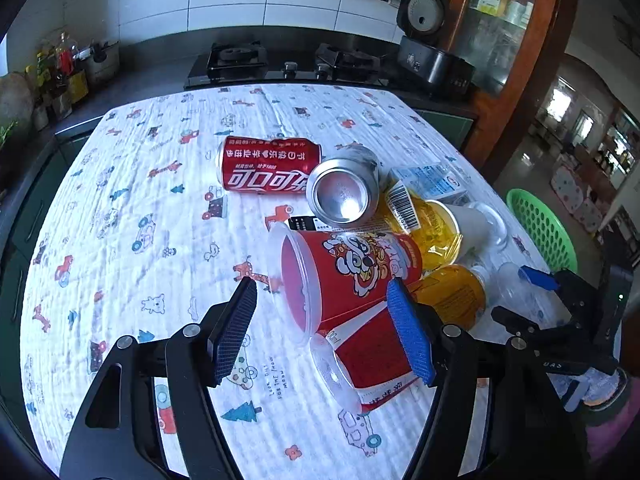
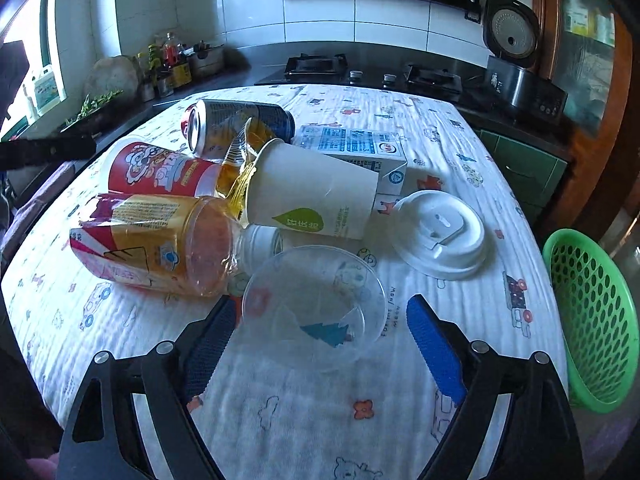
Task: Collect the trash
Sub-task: 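Grasp the clear plastic cup with the right gripper while the left gripper grasps the red paper bucket, then drop the clear cup into the green basket with the right gripper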
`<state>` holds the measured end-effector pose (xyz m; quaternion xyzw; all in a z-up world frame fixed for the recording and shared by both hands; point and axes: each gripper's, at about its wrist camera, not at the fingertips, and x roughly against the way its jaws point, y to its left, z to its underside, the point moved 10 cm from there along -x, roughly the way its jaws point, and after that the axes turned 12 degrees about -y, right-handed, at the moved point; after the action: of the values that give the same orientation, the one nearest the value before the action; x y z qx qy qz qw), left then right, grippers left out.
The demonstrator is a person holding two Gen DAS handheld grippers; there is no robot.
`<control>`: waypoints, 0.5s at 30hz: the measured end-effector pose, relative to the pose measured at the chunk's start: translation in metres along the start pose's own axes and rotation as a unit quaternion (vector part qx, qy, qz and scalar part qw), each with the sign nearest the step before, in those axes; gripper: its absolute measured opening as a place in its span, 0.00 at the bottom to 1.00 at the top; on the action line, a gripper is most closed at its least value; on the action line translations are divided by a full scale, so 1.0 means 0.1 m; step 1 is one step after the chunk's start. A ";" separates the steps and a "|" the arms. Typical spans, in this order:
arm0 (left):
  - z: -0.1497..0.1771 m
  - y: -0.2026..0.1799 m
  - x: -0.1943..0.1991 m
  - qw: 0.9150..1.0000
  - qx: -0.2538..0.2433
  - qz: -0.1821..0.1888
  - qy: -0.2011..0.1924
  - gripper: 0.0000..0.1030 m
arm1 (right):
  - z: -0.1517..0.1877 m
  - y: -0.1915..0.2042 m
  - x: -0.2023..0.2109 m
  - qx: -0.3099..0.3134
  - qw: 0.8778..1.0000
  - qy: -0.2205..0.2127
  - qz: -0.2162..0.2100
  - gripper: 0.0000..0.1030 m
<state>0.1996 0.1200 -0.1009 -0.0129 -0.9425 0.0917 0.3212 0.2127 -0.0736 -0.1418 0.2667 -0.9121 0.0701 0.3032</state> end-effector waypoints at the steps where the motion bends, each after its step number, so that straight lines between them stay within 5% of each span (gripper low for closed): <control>1: 0.02 0.01 -0.05 1.000 0.005 0.005 0.004 0.65 | 0.00 0.00 -0.02 -0.002 1.000 0.002 0.000 0.79; 8: 0.10 0.07 -0.37 0.999 0.035 0.024 0.028 0.63 | 0.01 0.00 -0.07 -0.014 1.000 0.003 -0.005 0.59; 15: 0.09 -0.01 -0.47 0.997 0.049 0.056 0.031 0.59 | -0.02 0.02 0.02 -0.006 1.000 -0.010 -0.003 0.58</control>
<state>0.2320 0.1133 -0.1358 -0.0526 -0.9244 0.1553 0.3444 0.2112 -0.0720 -0.1383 0.2681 -0.9149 0.0613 0.2956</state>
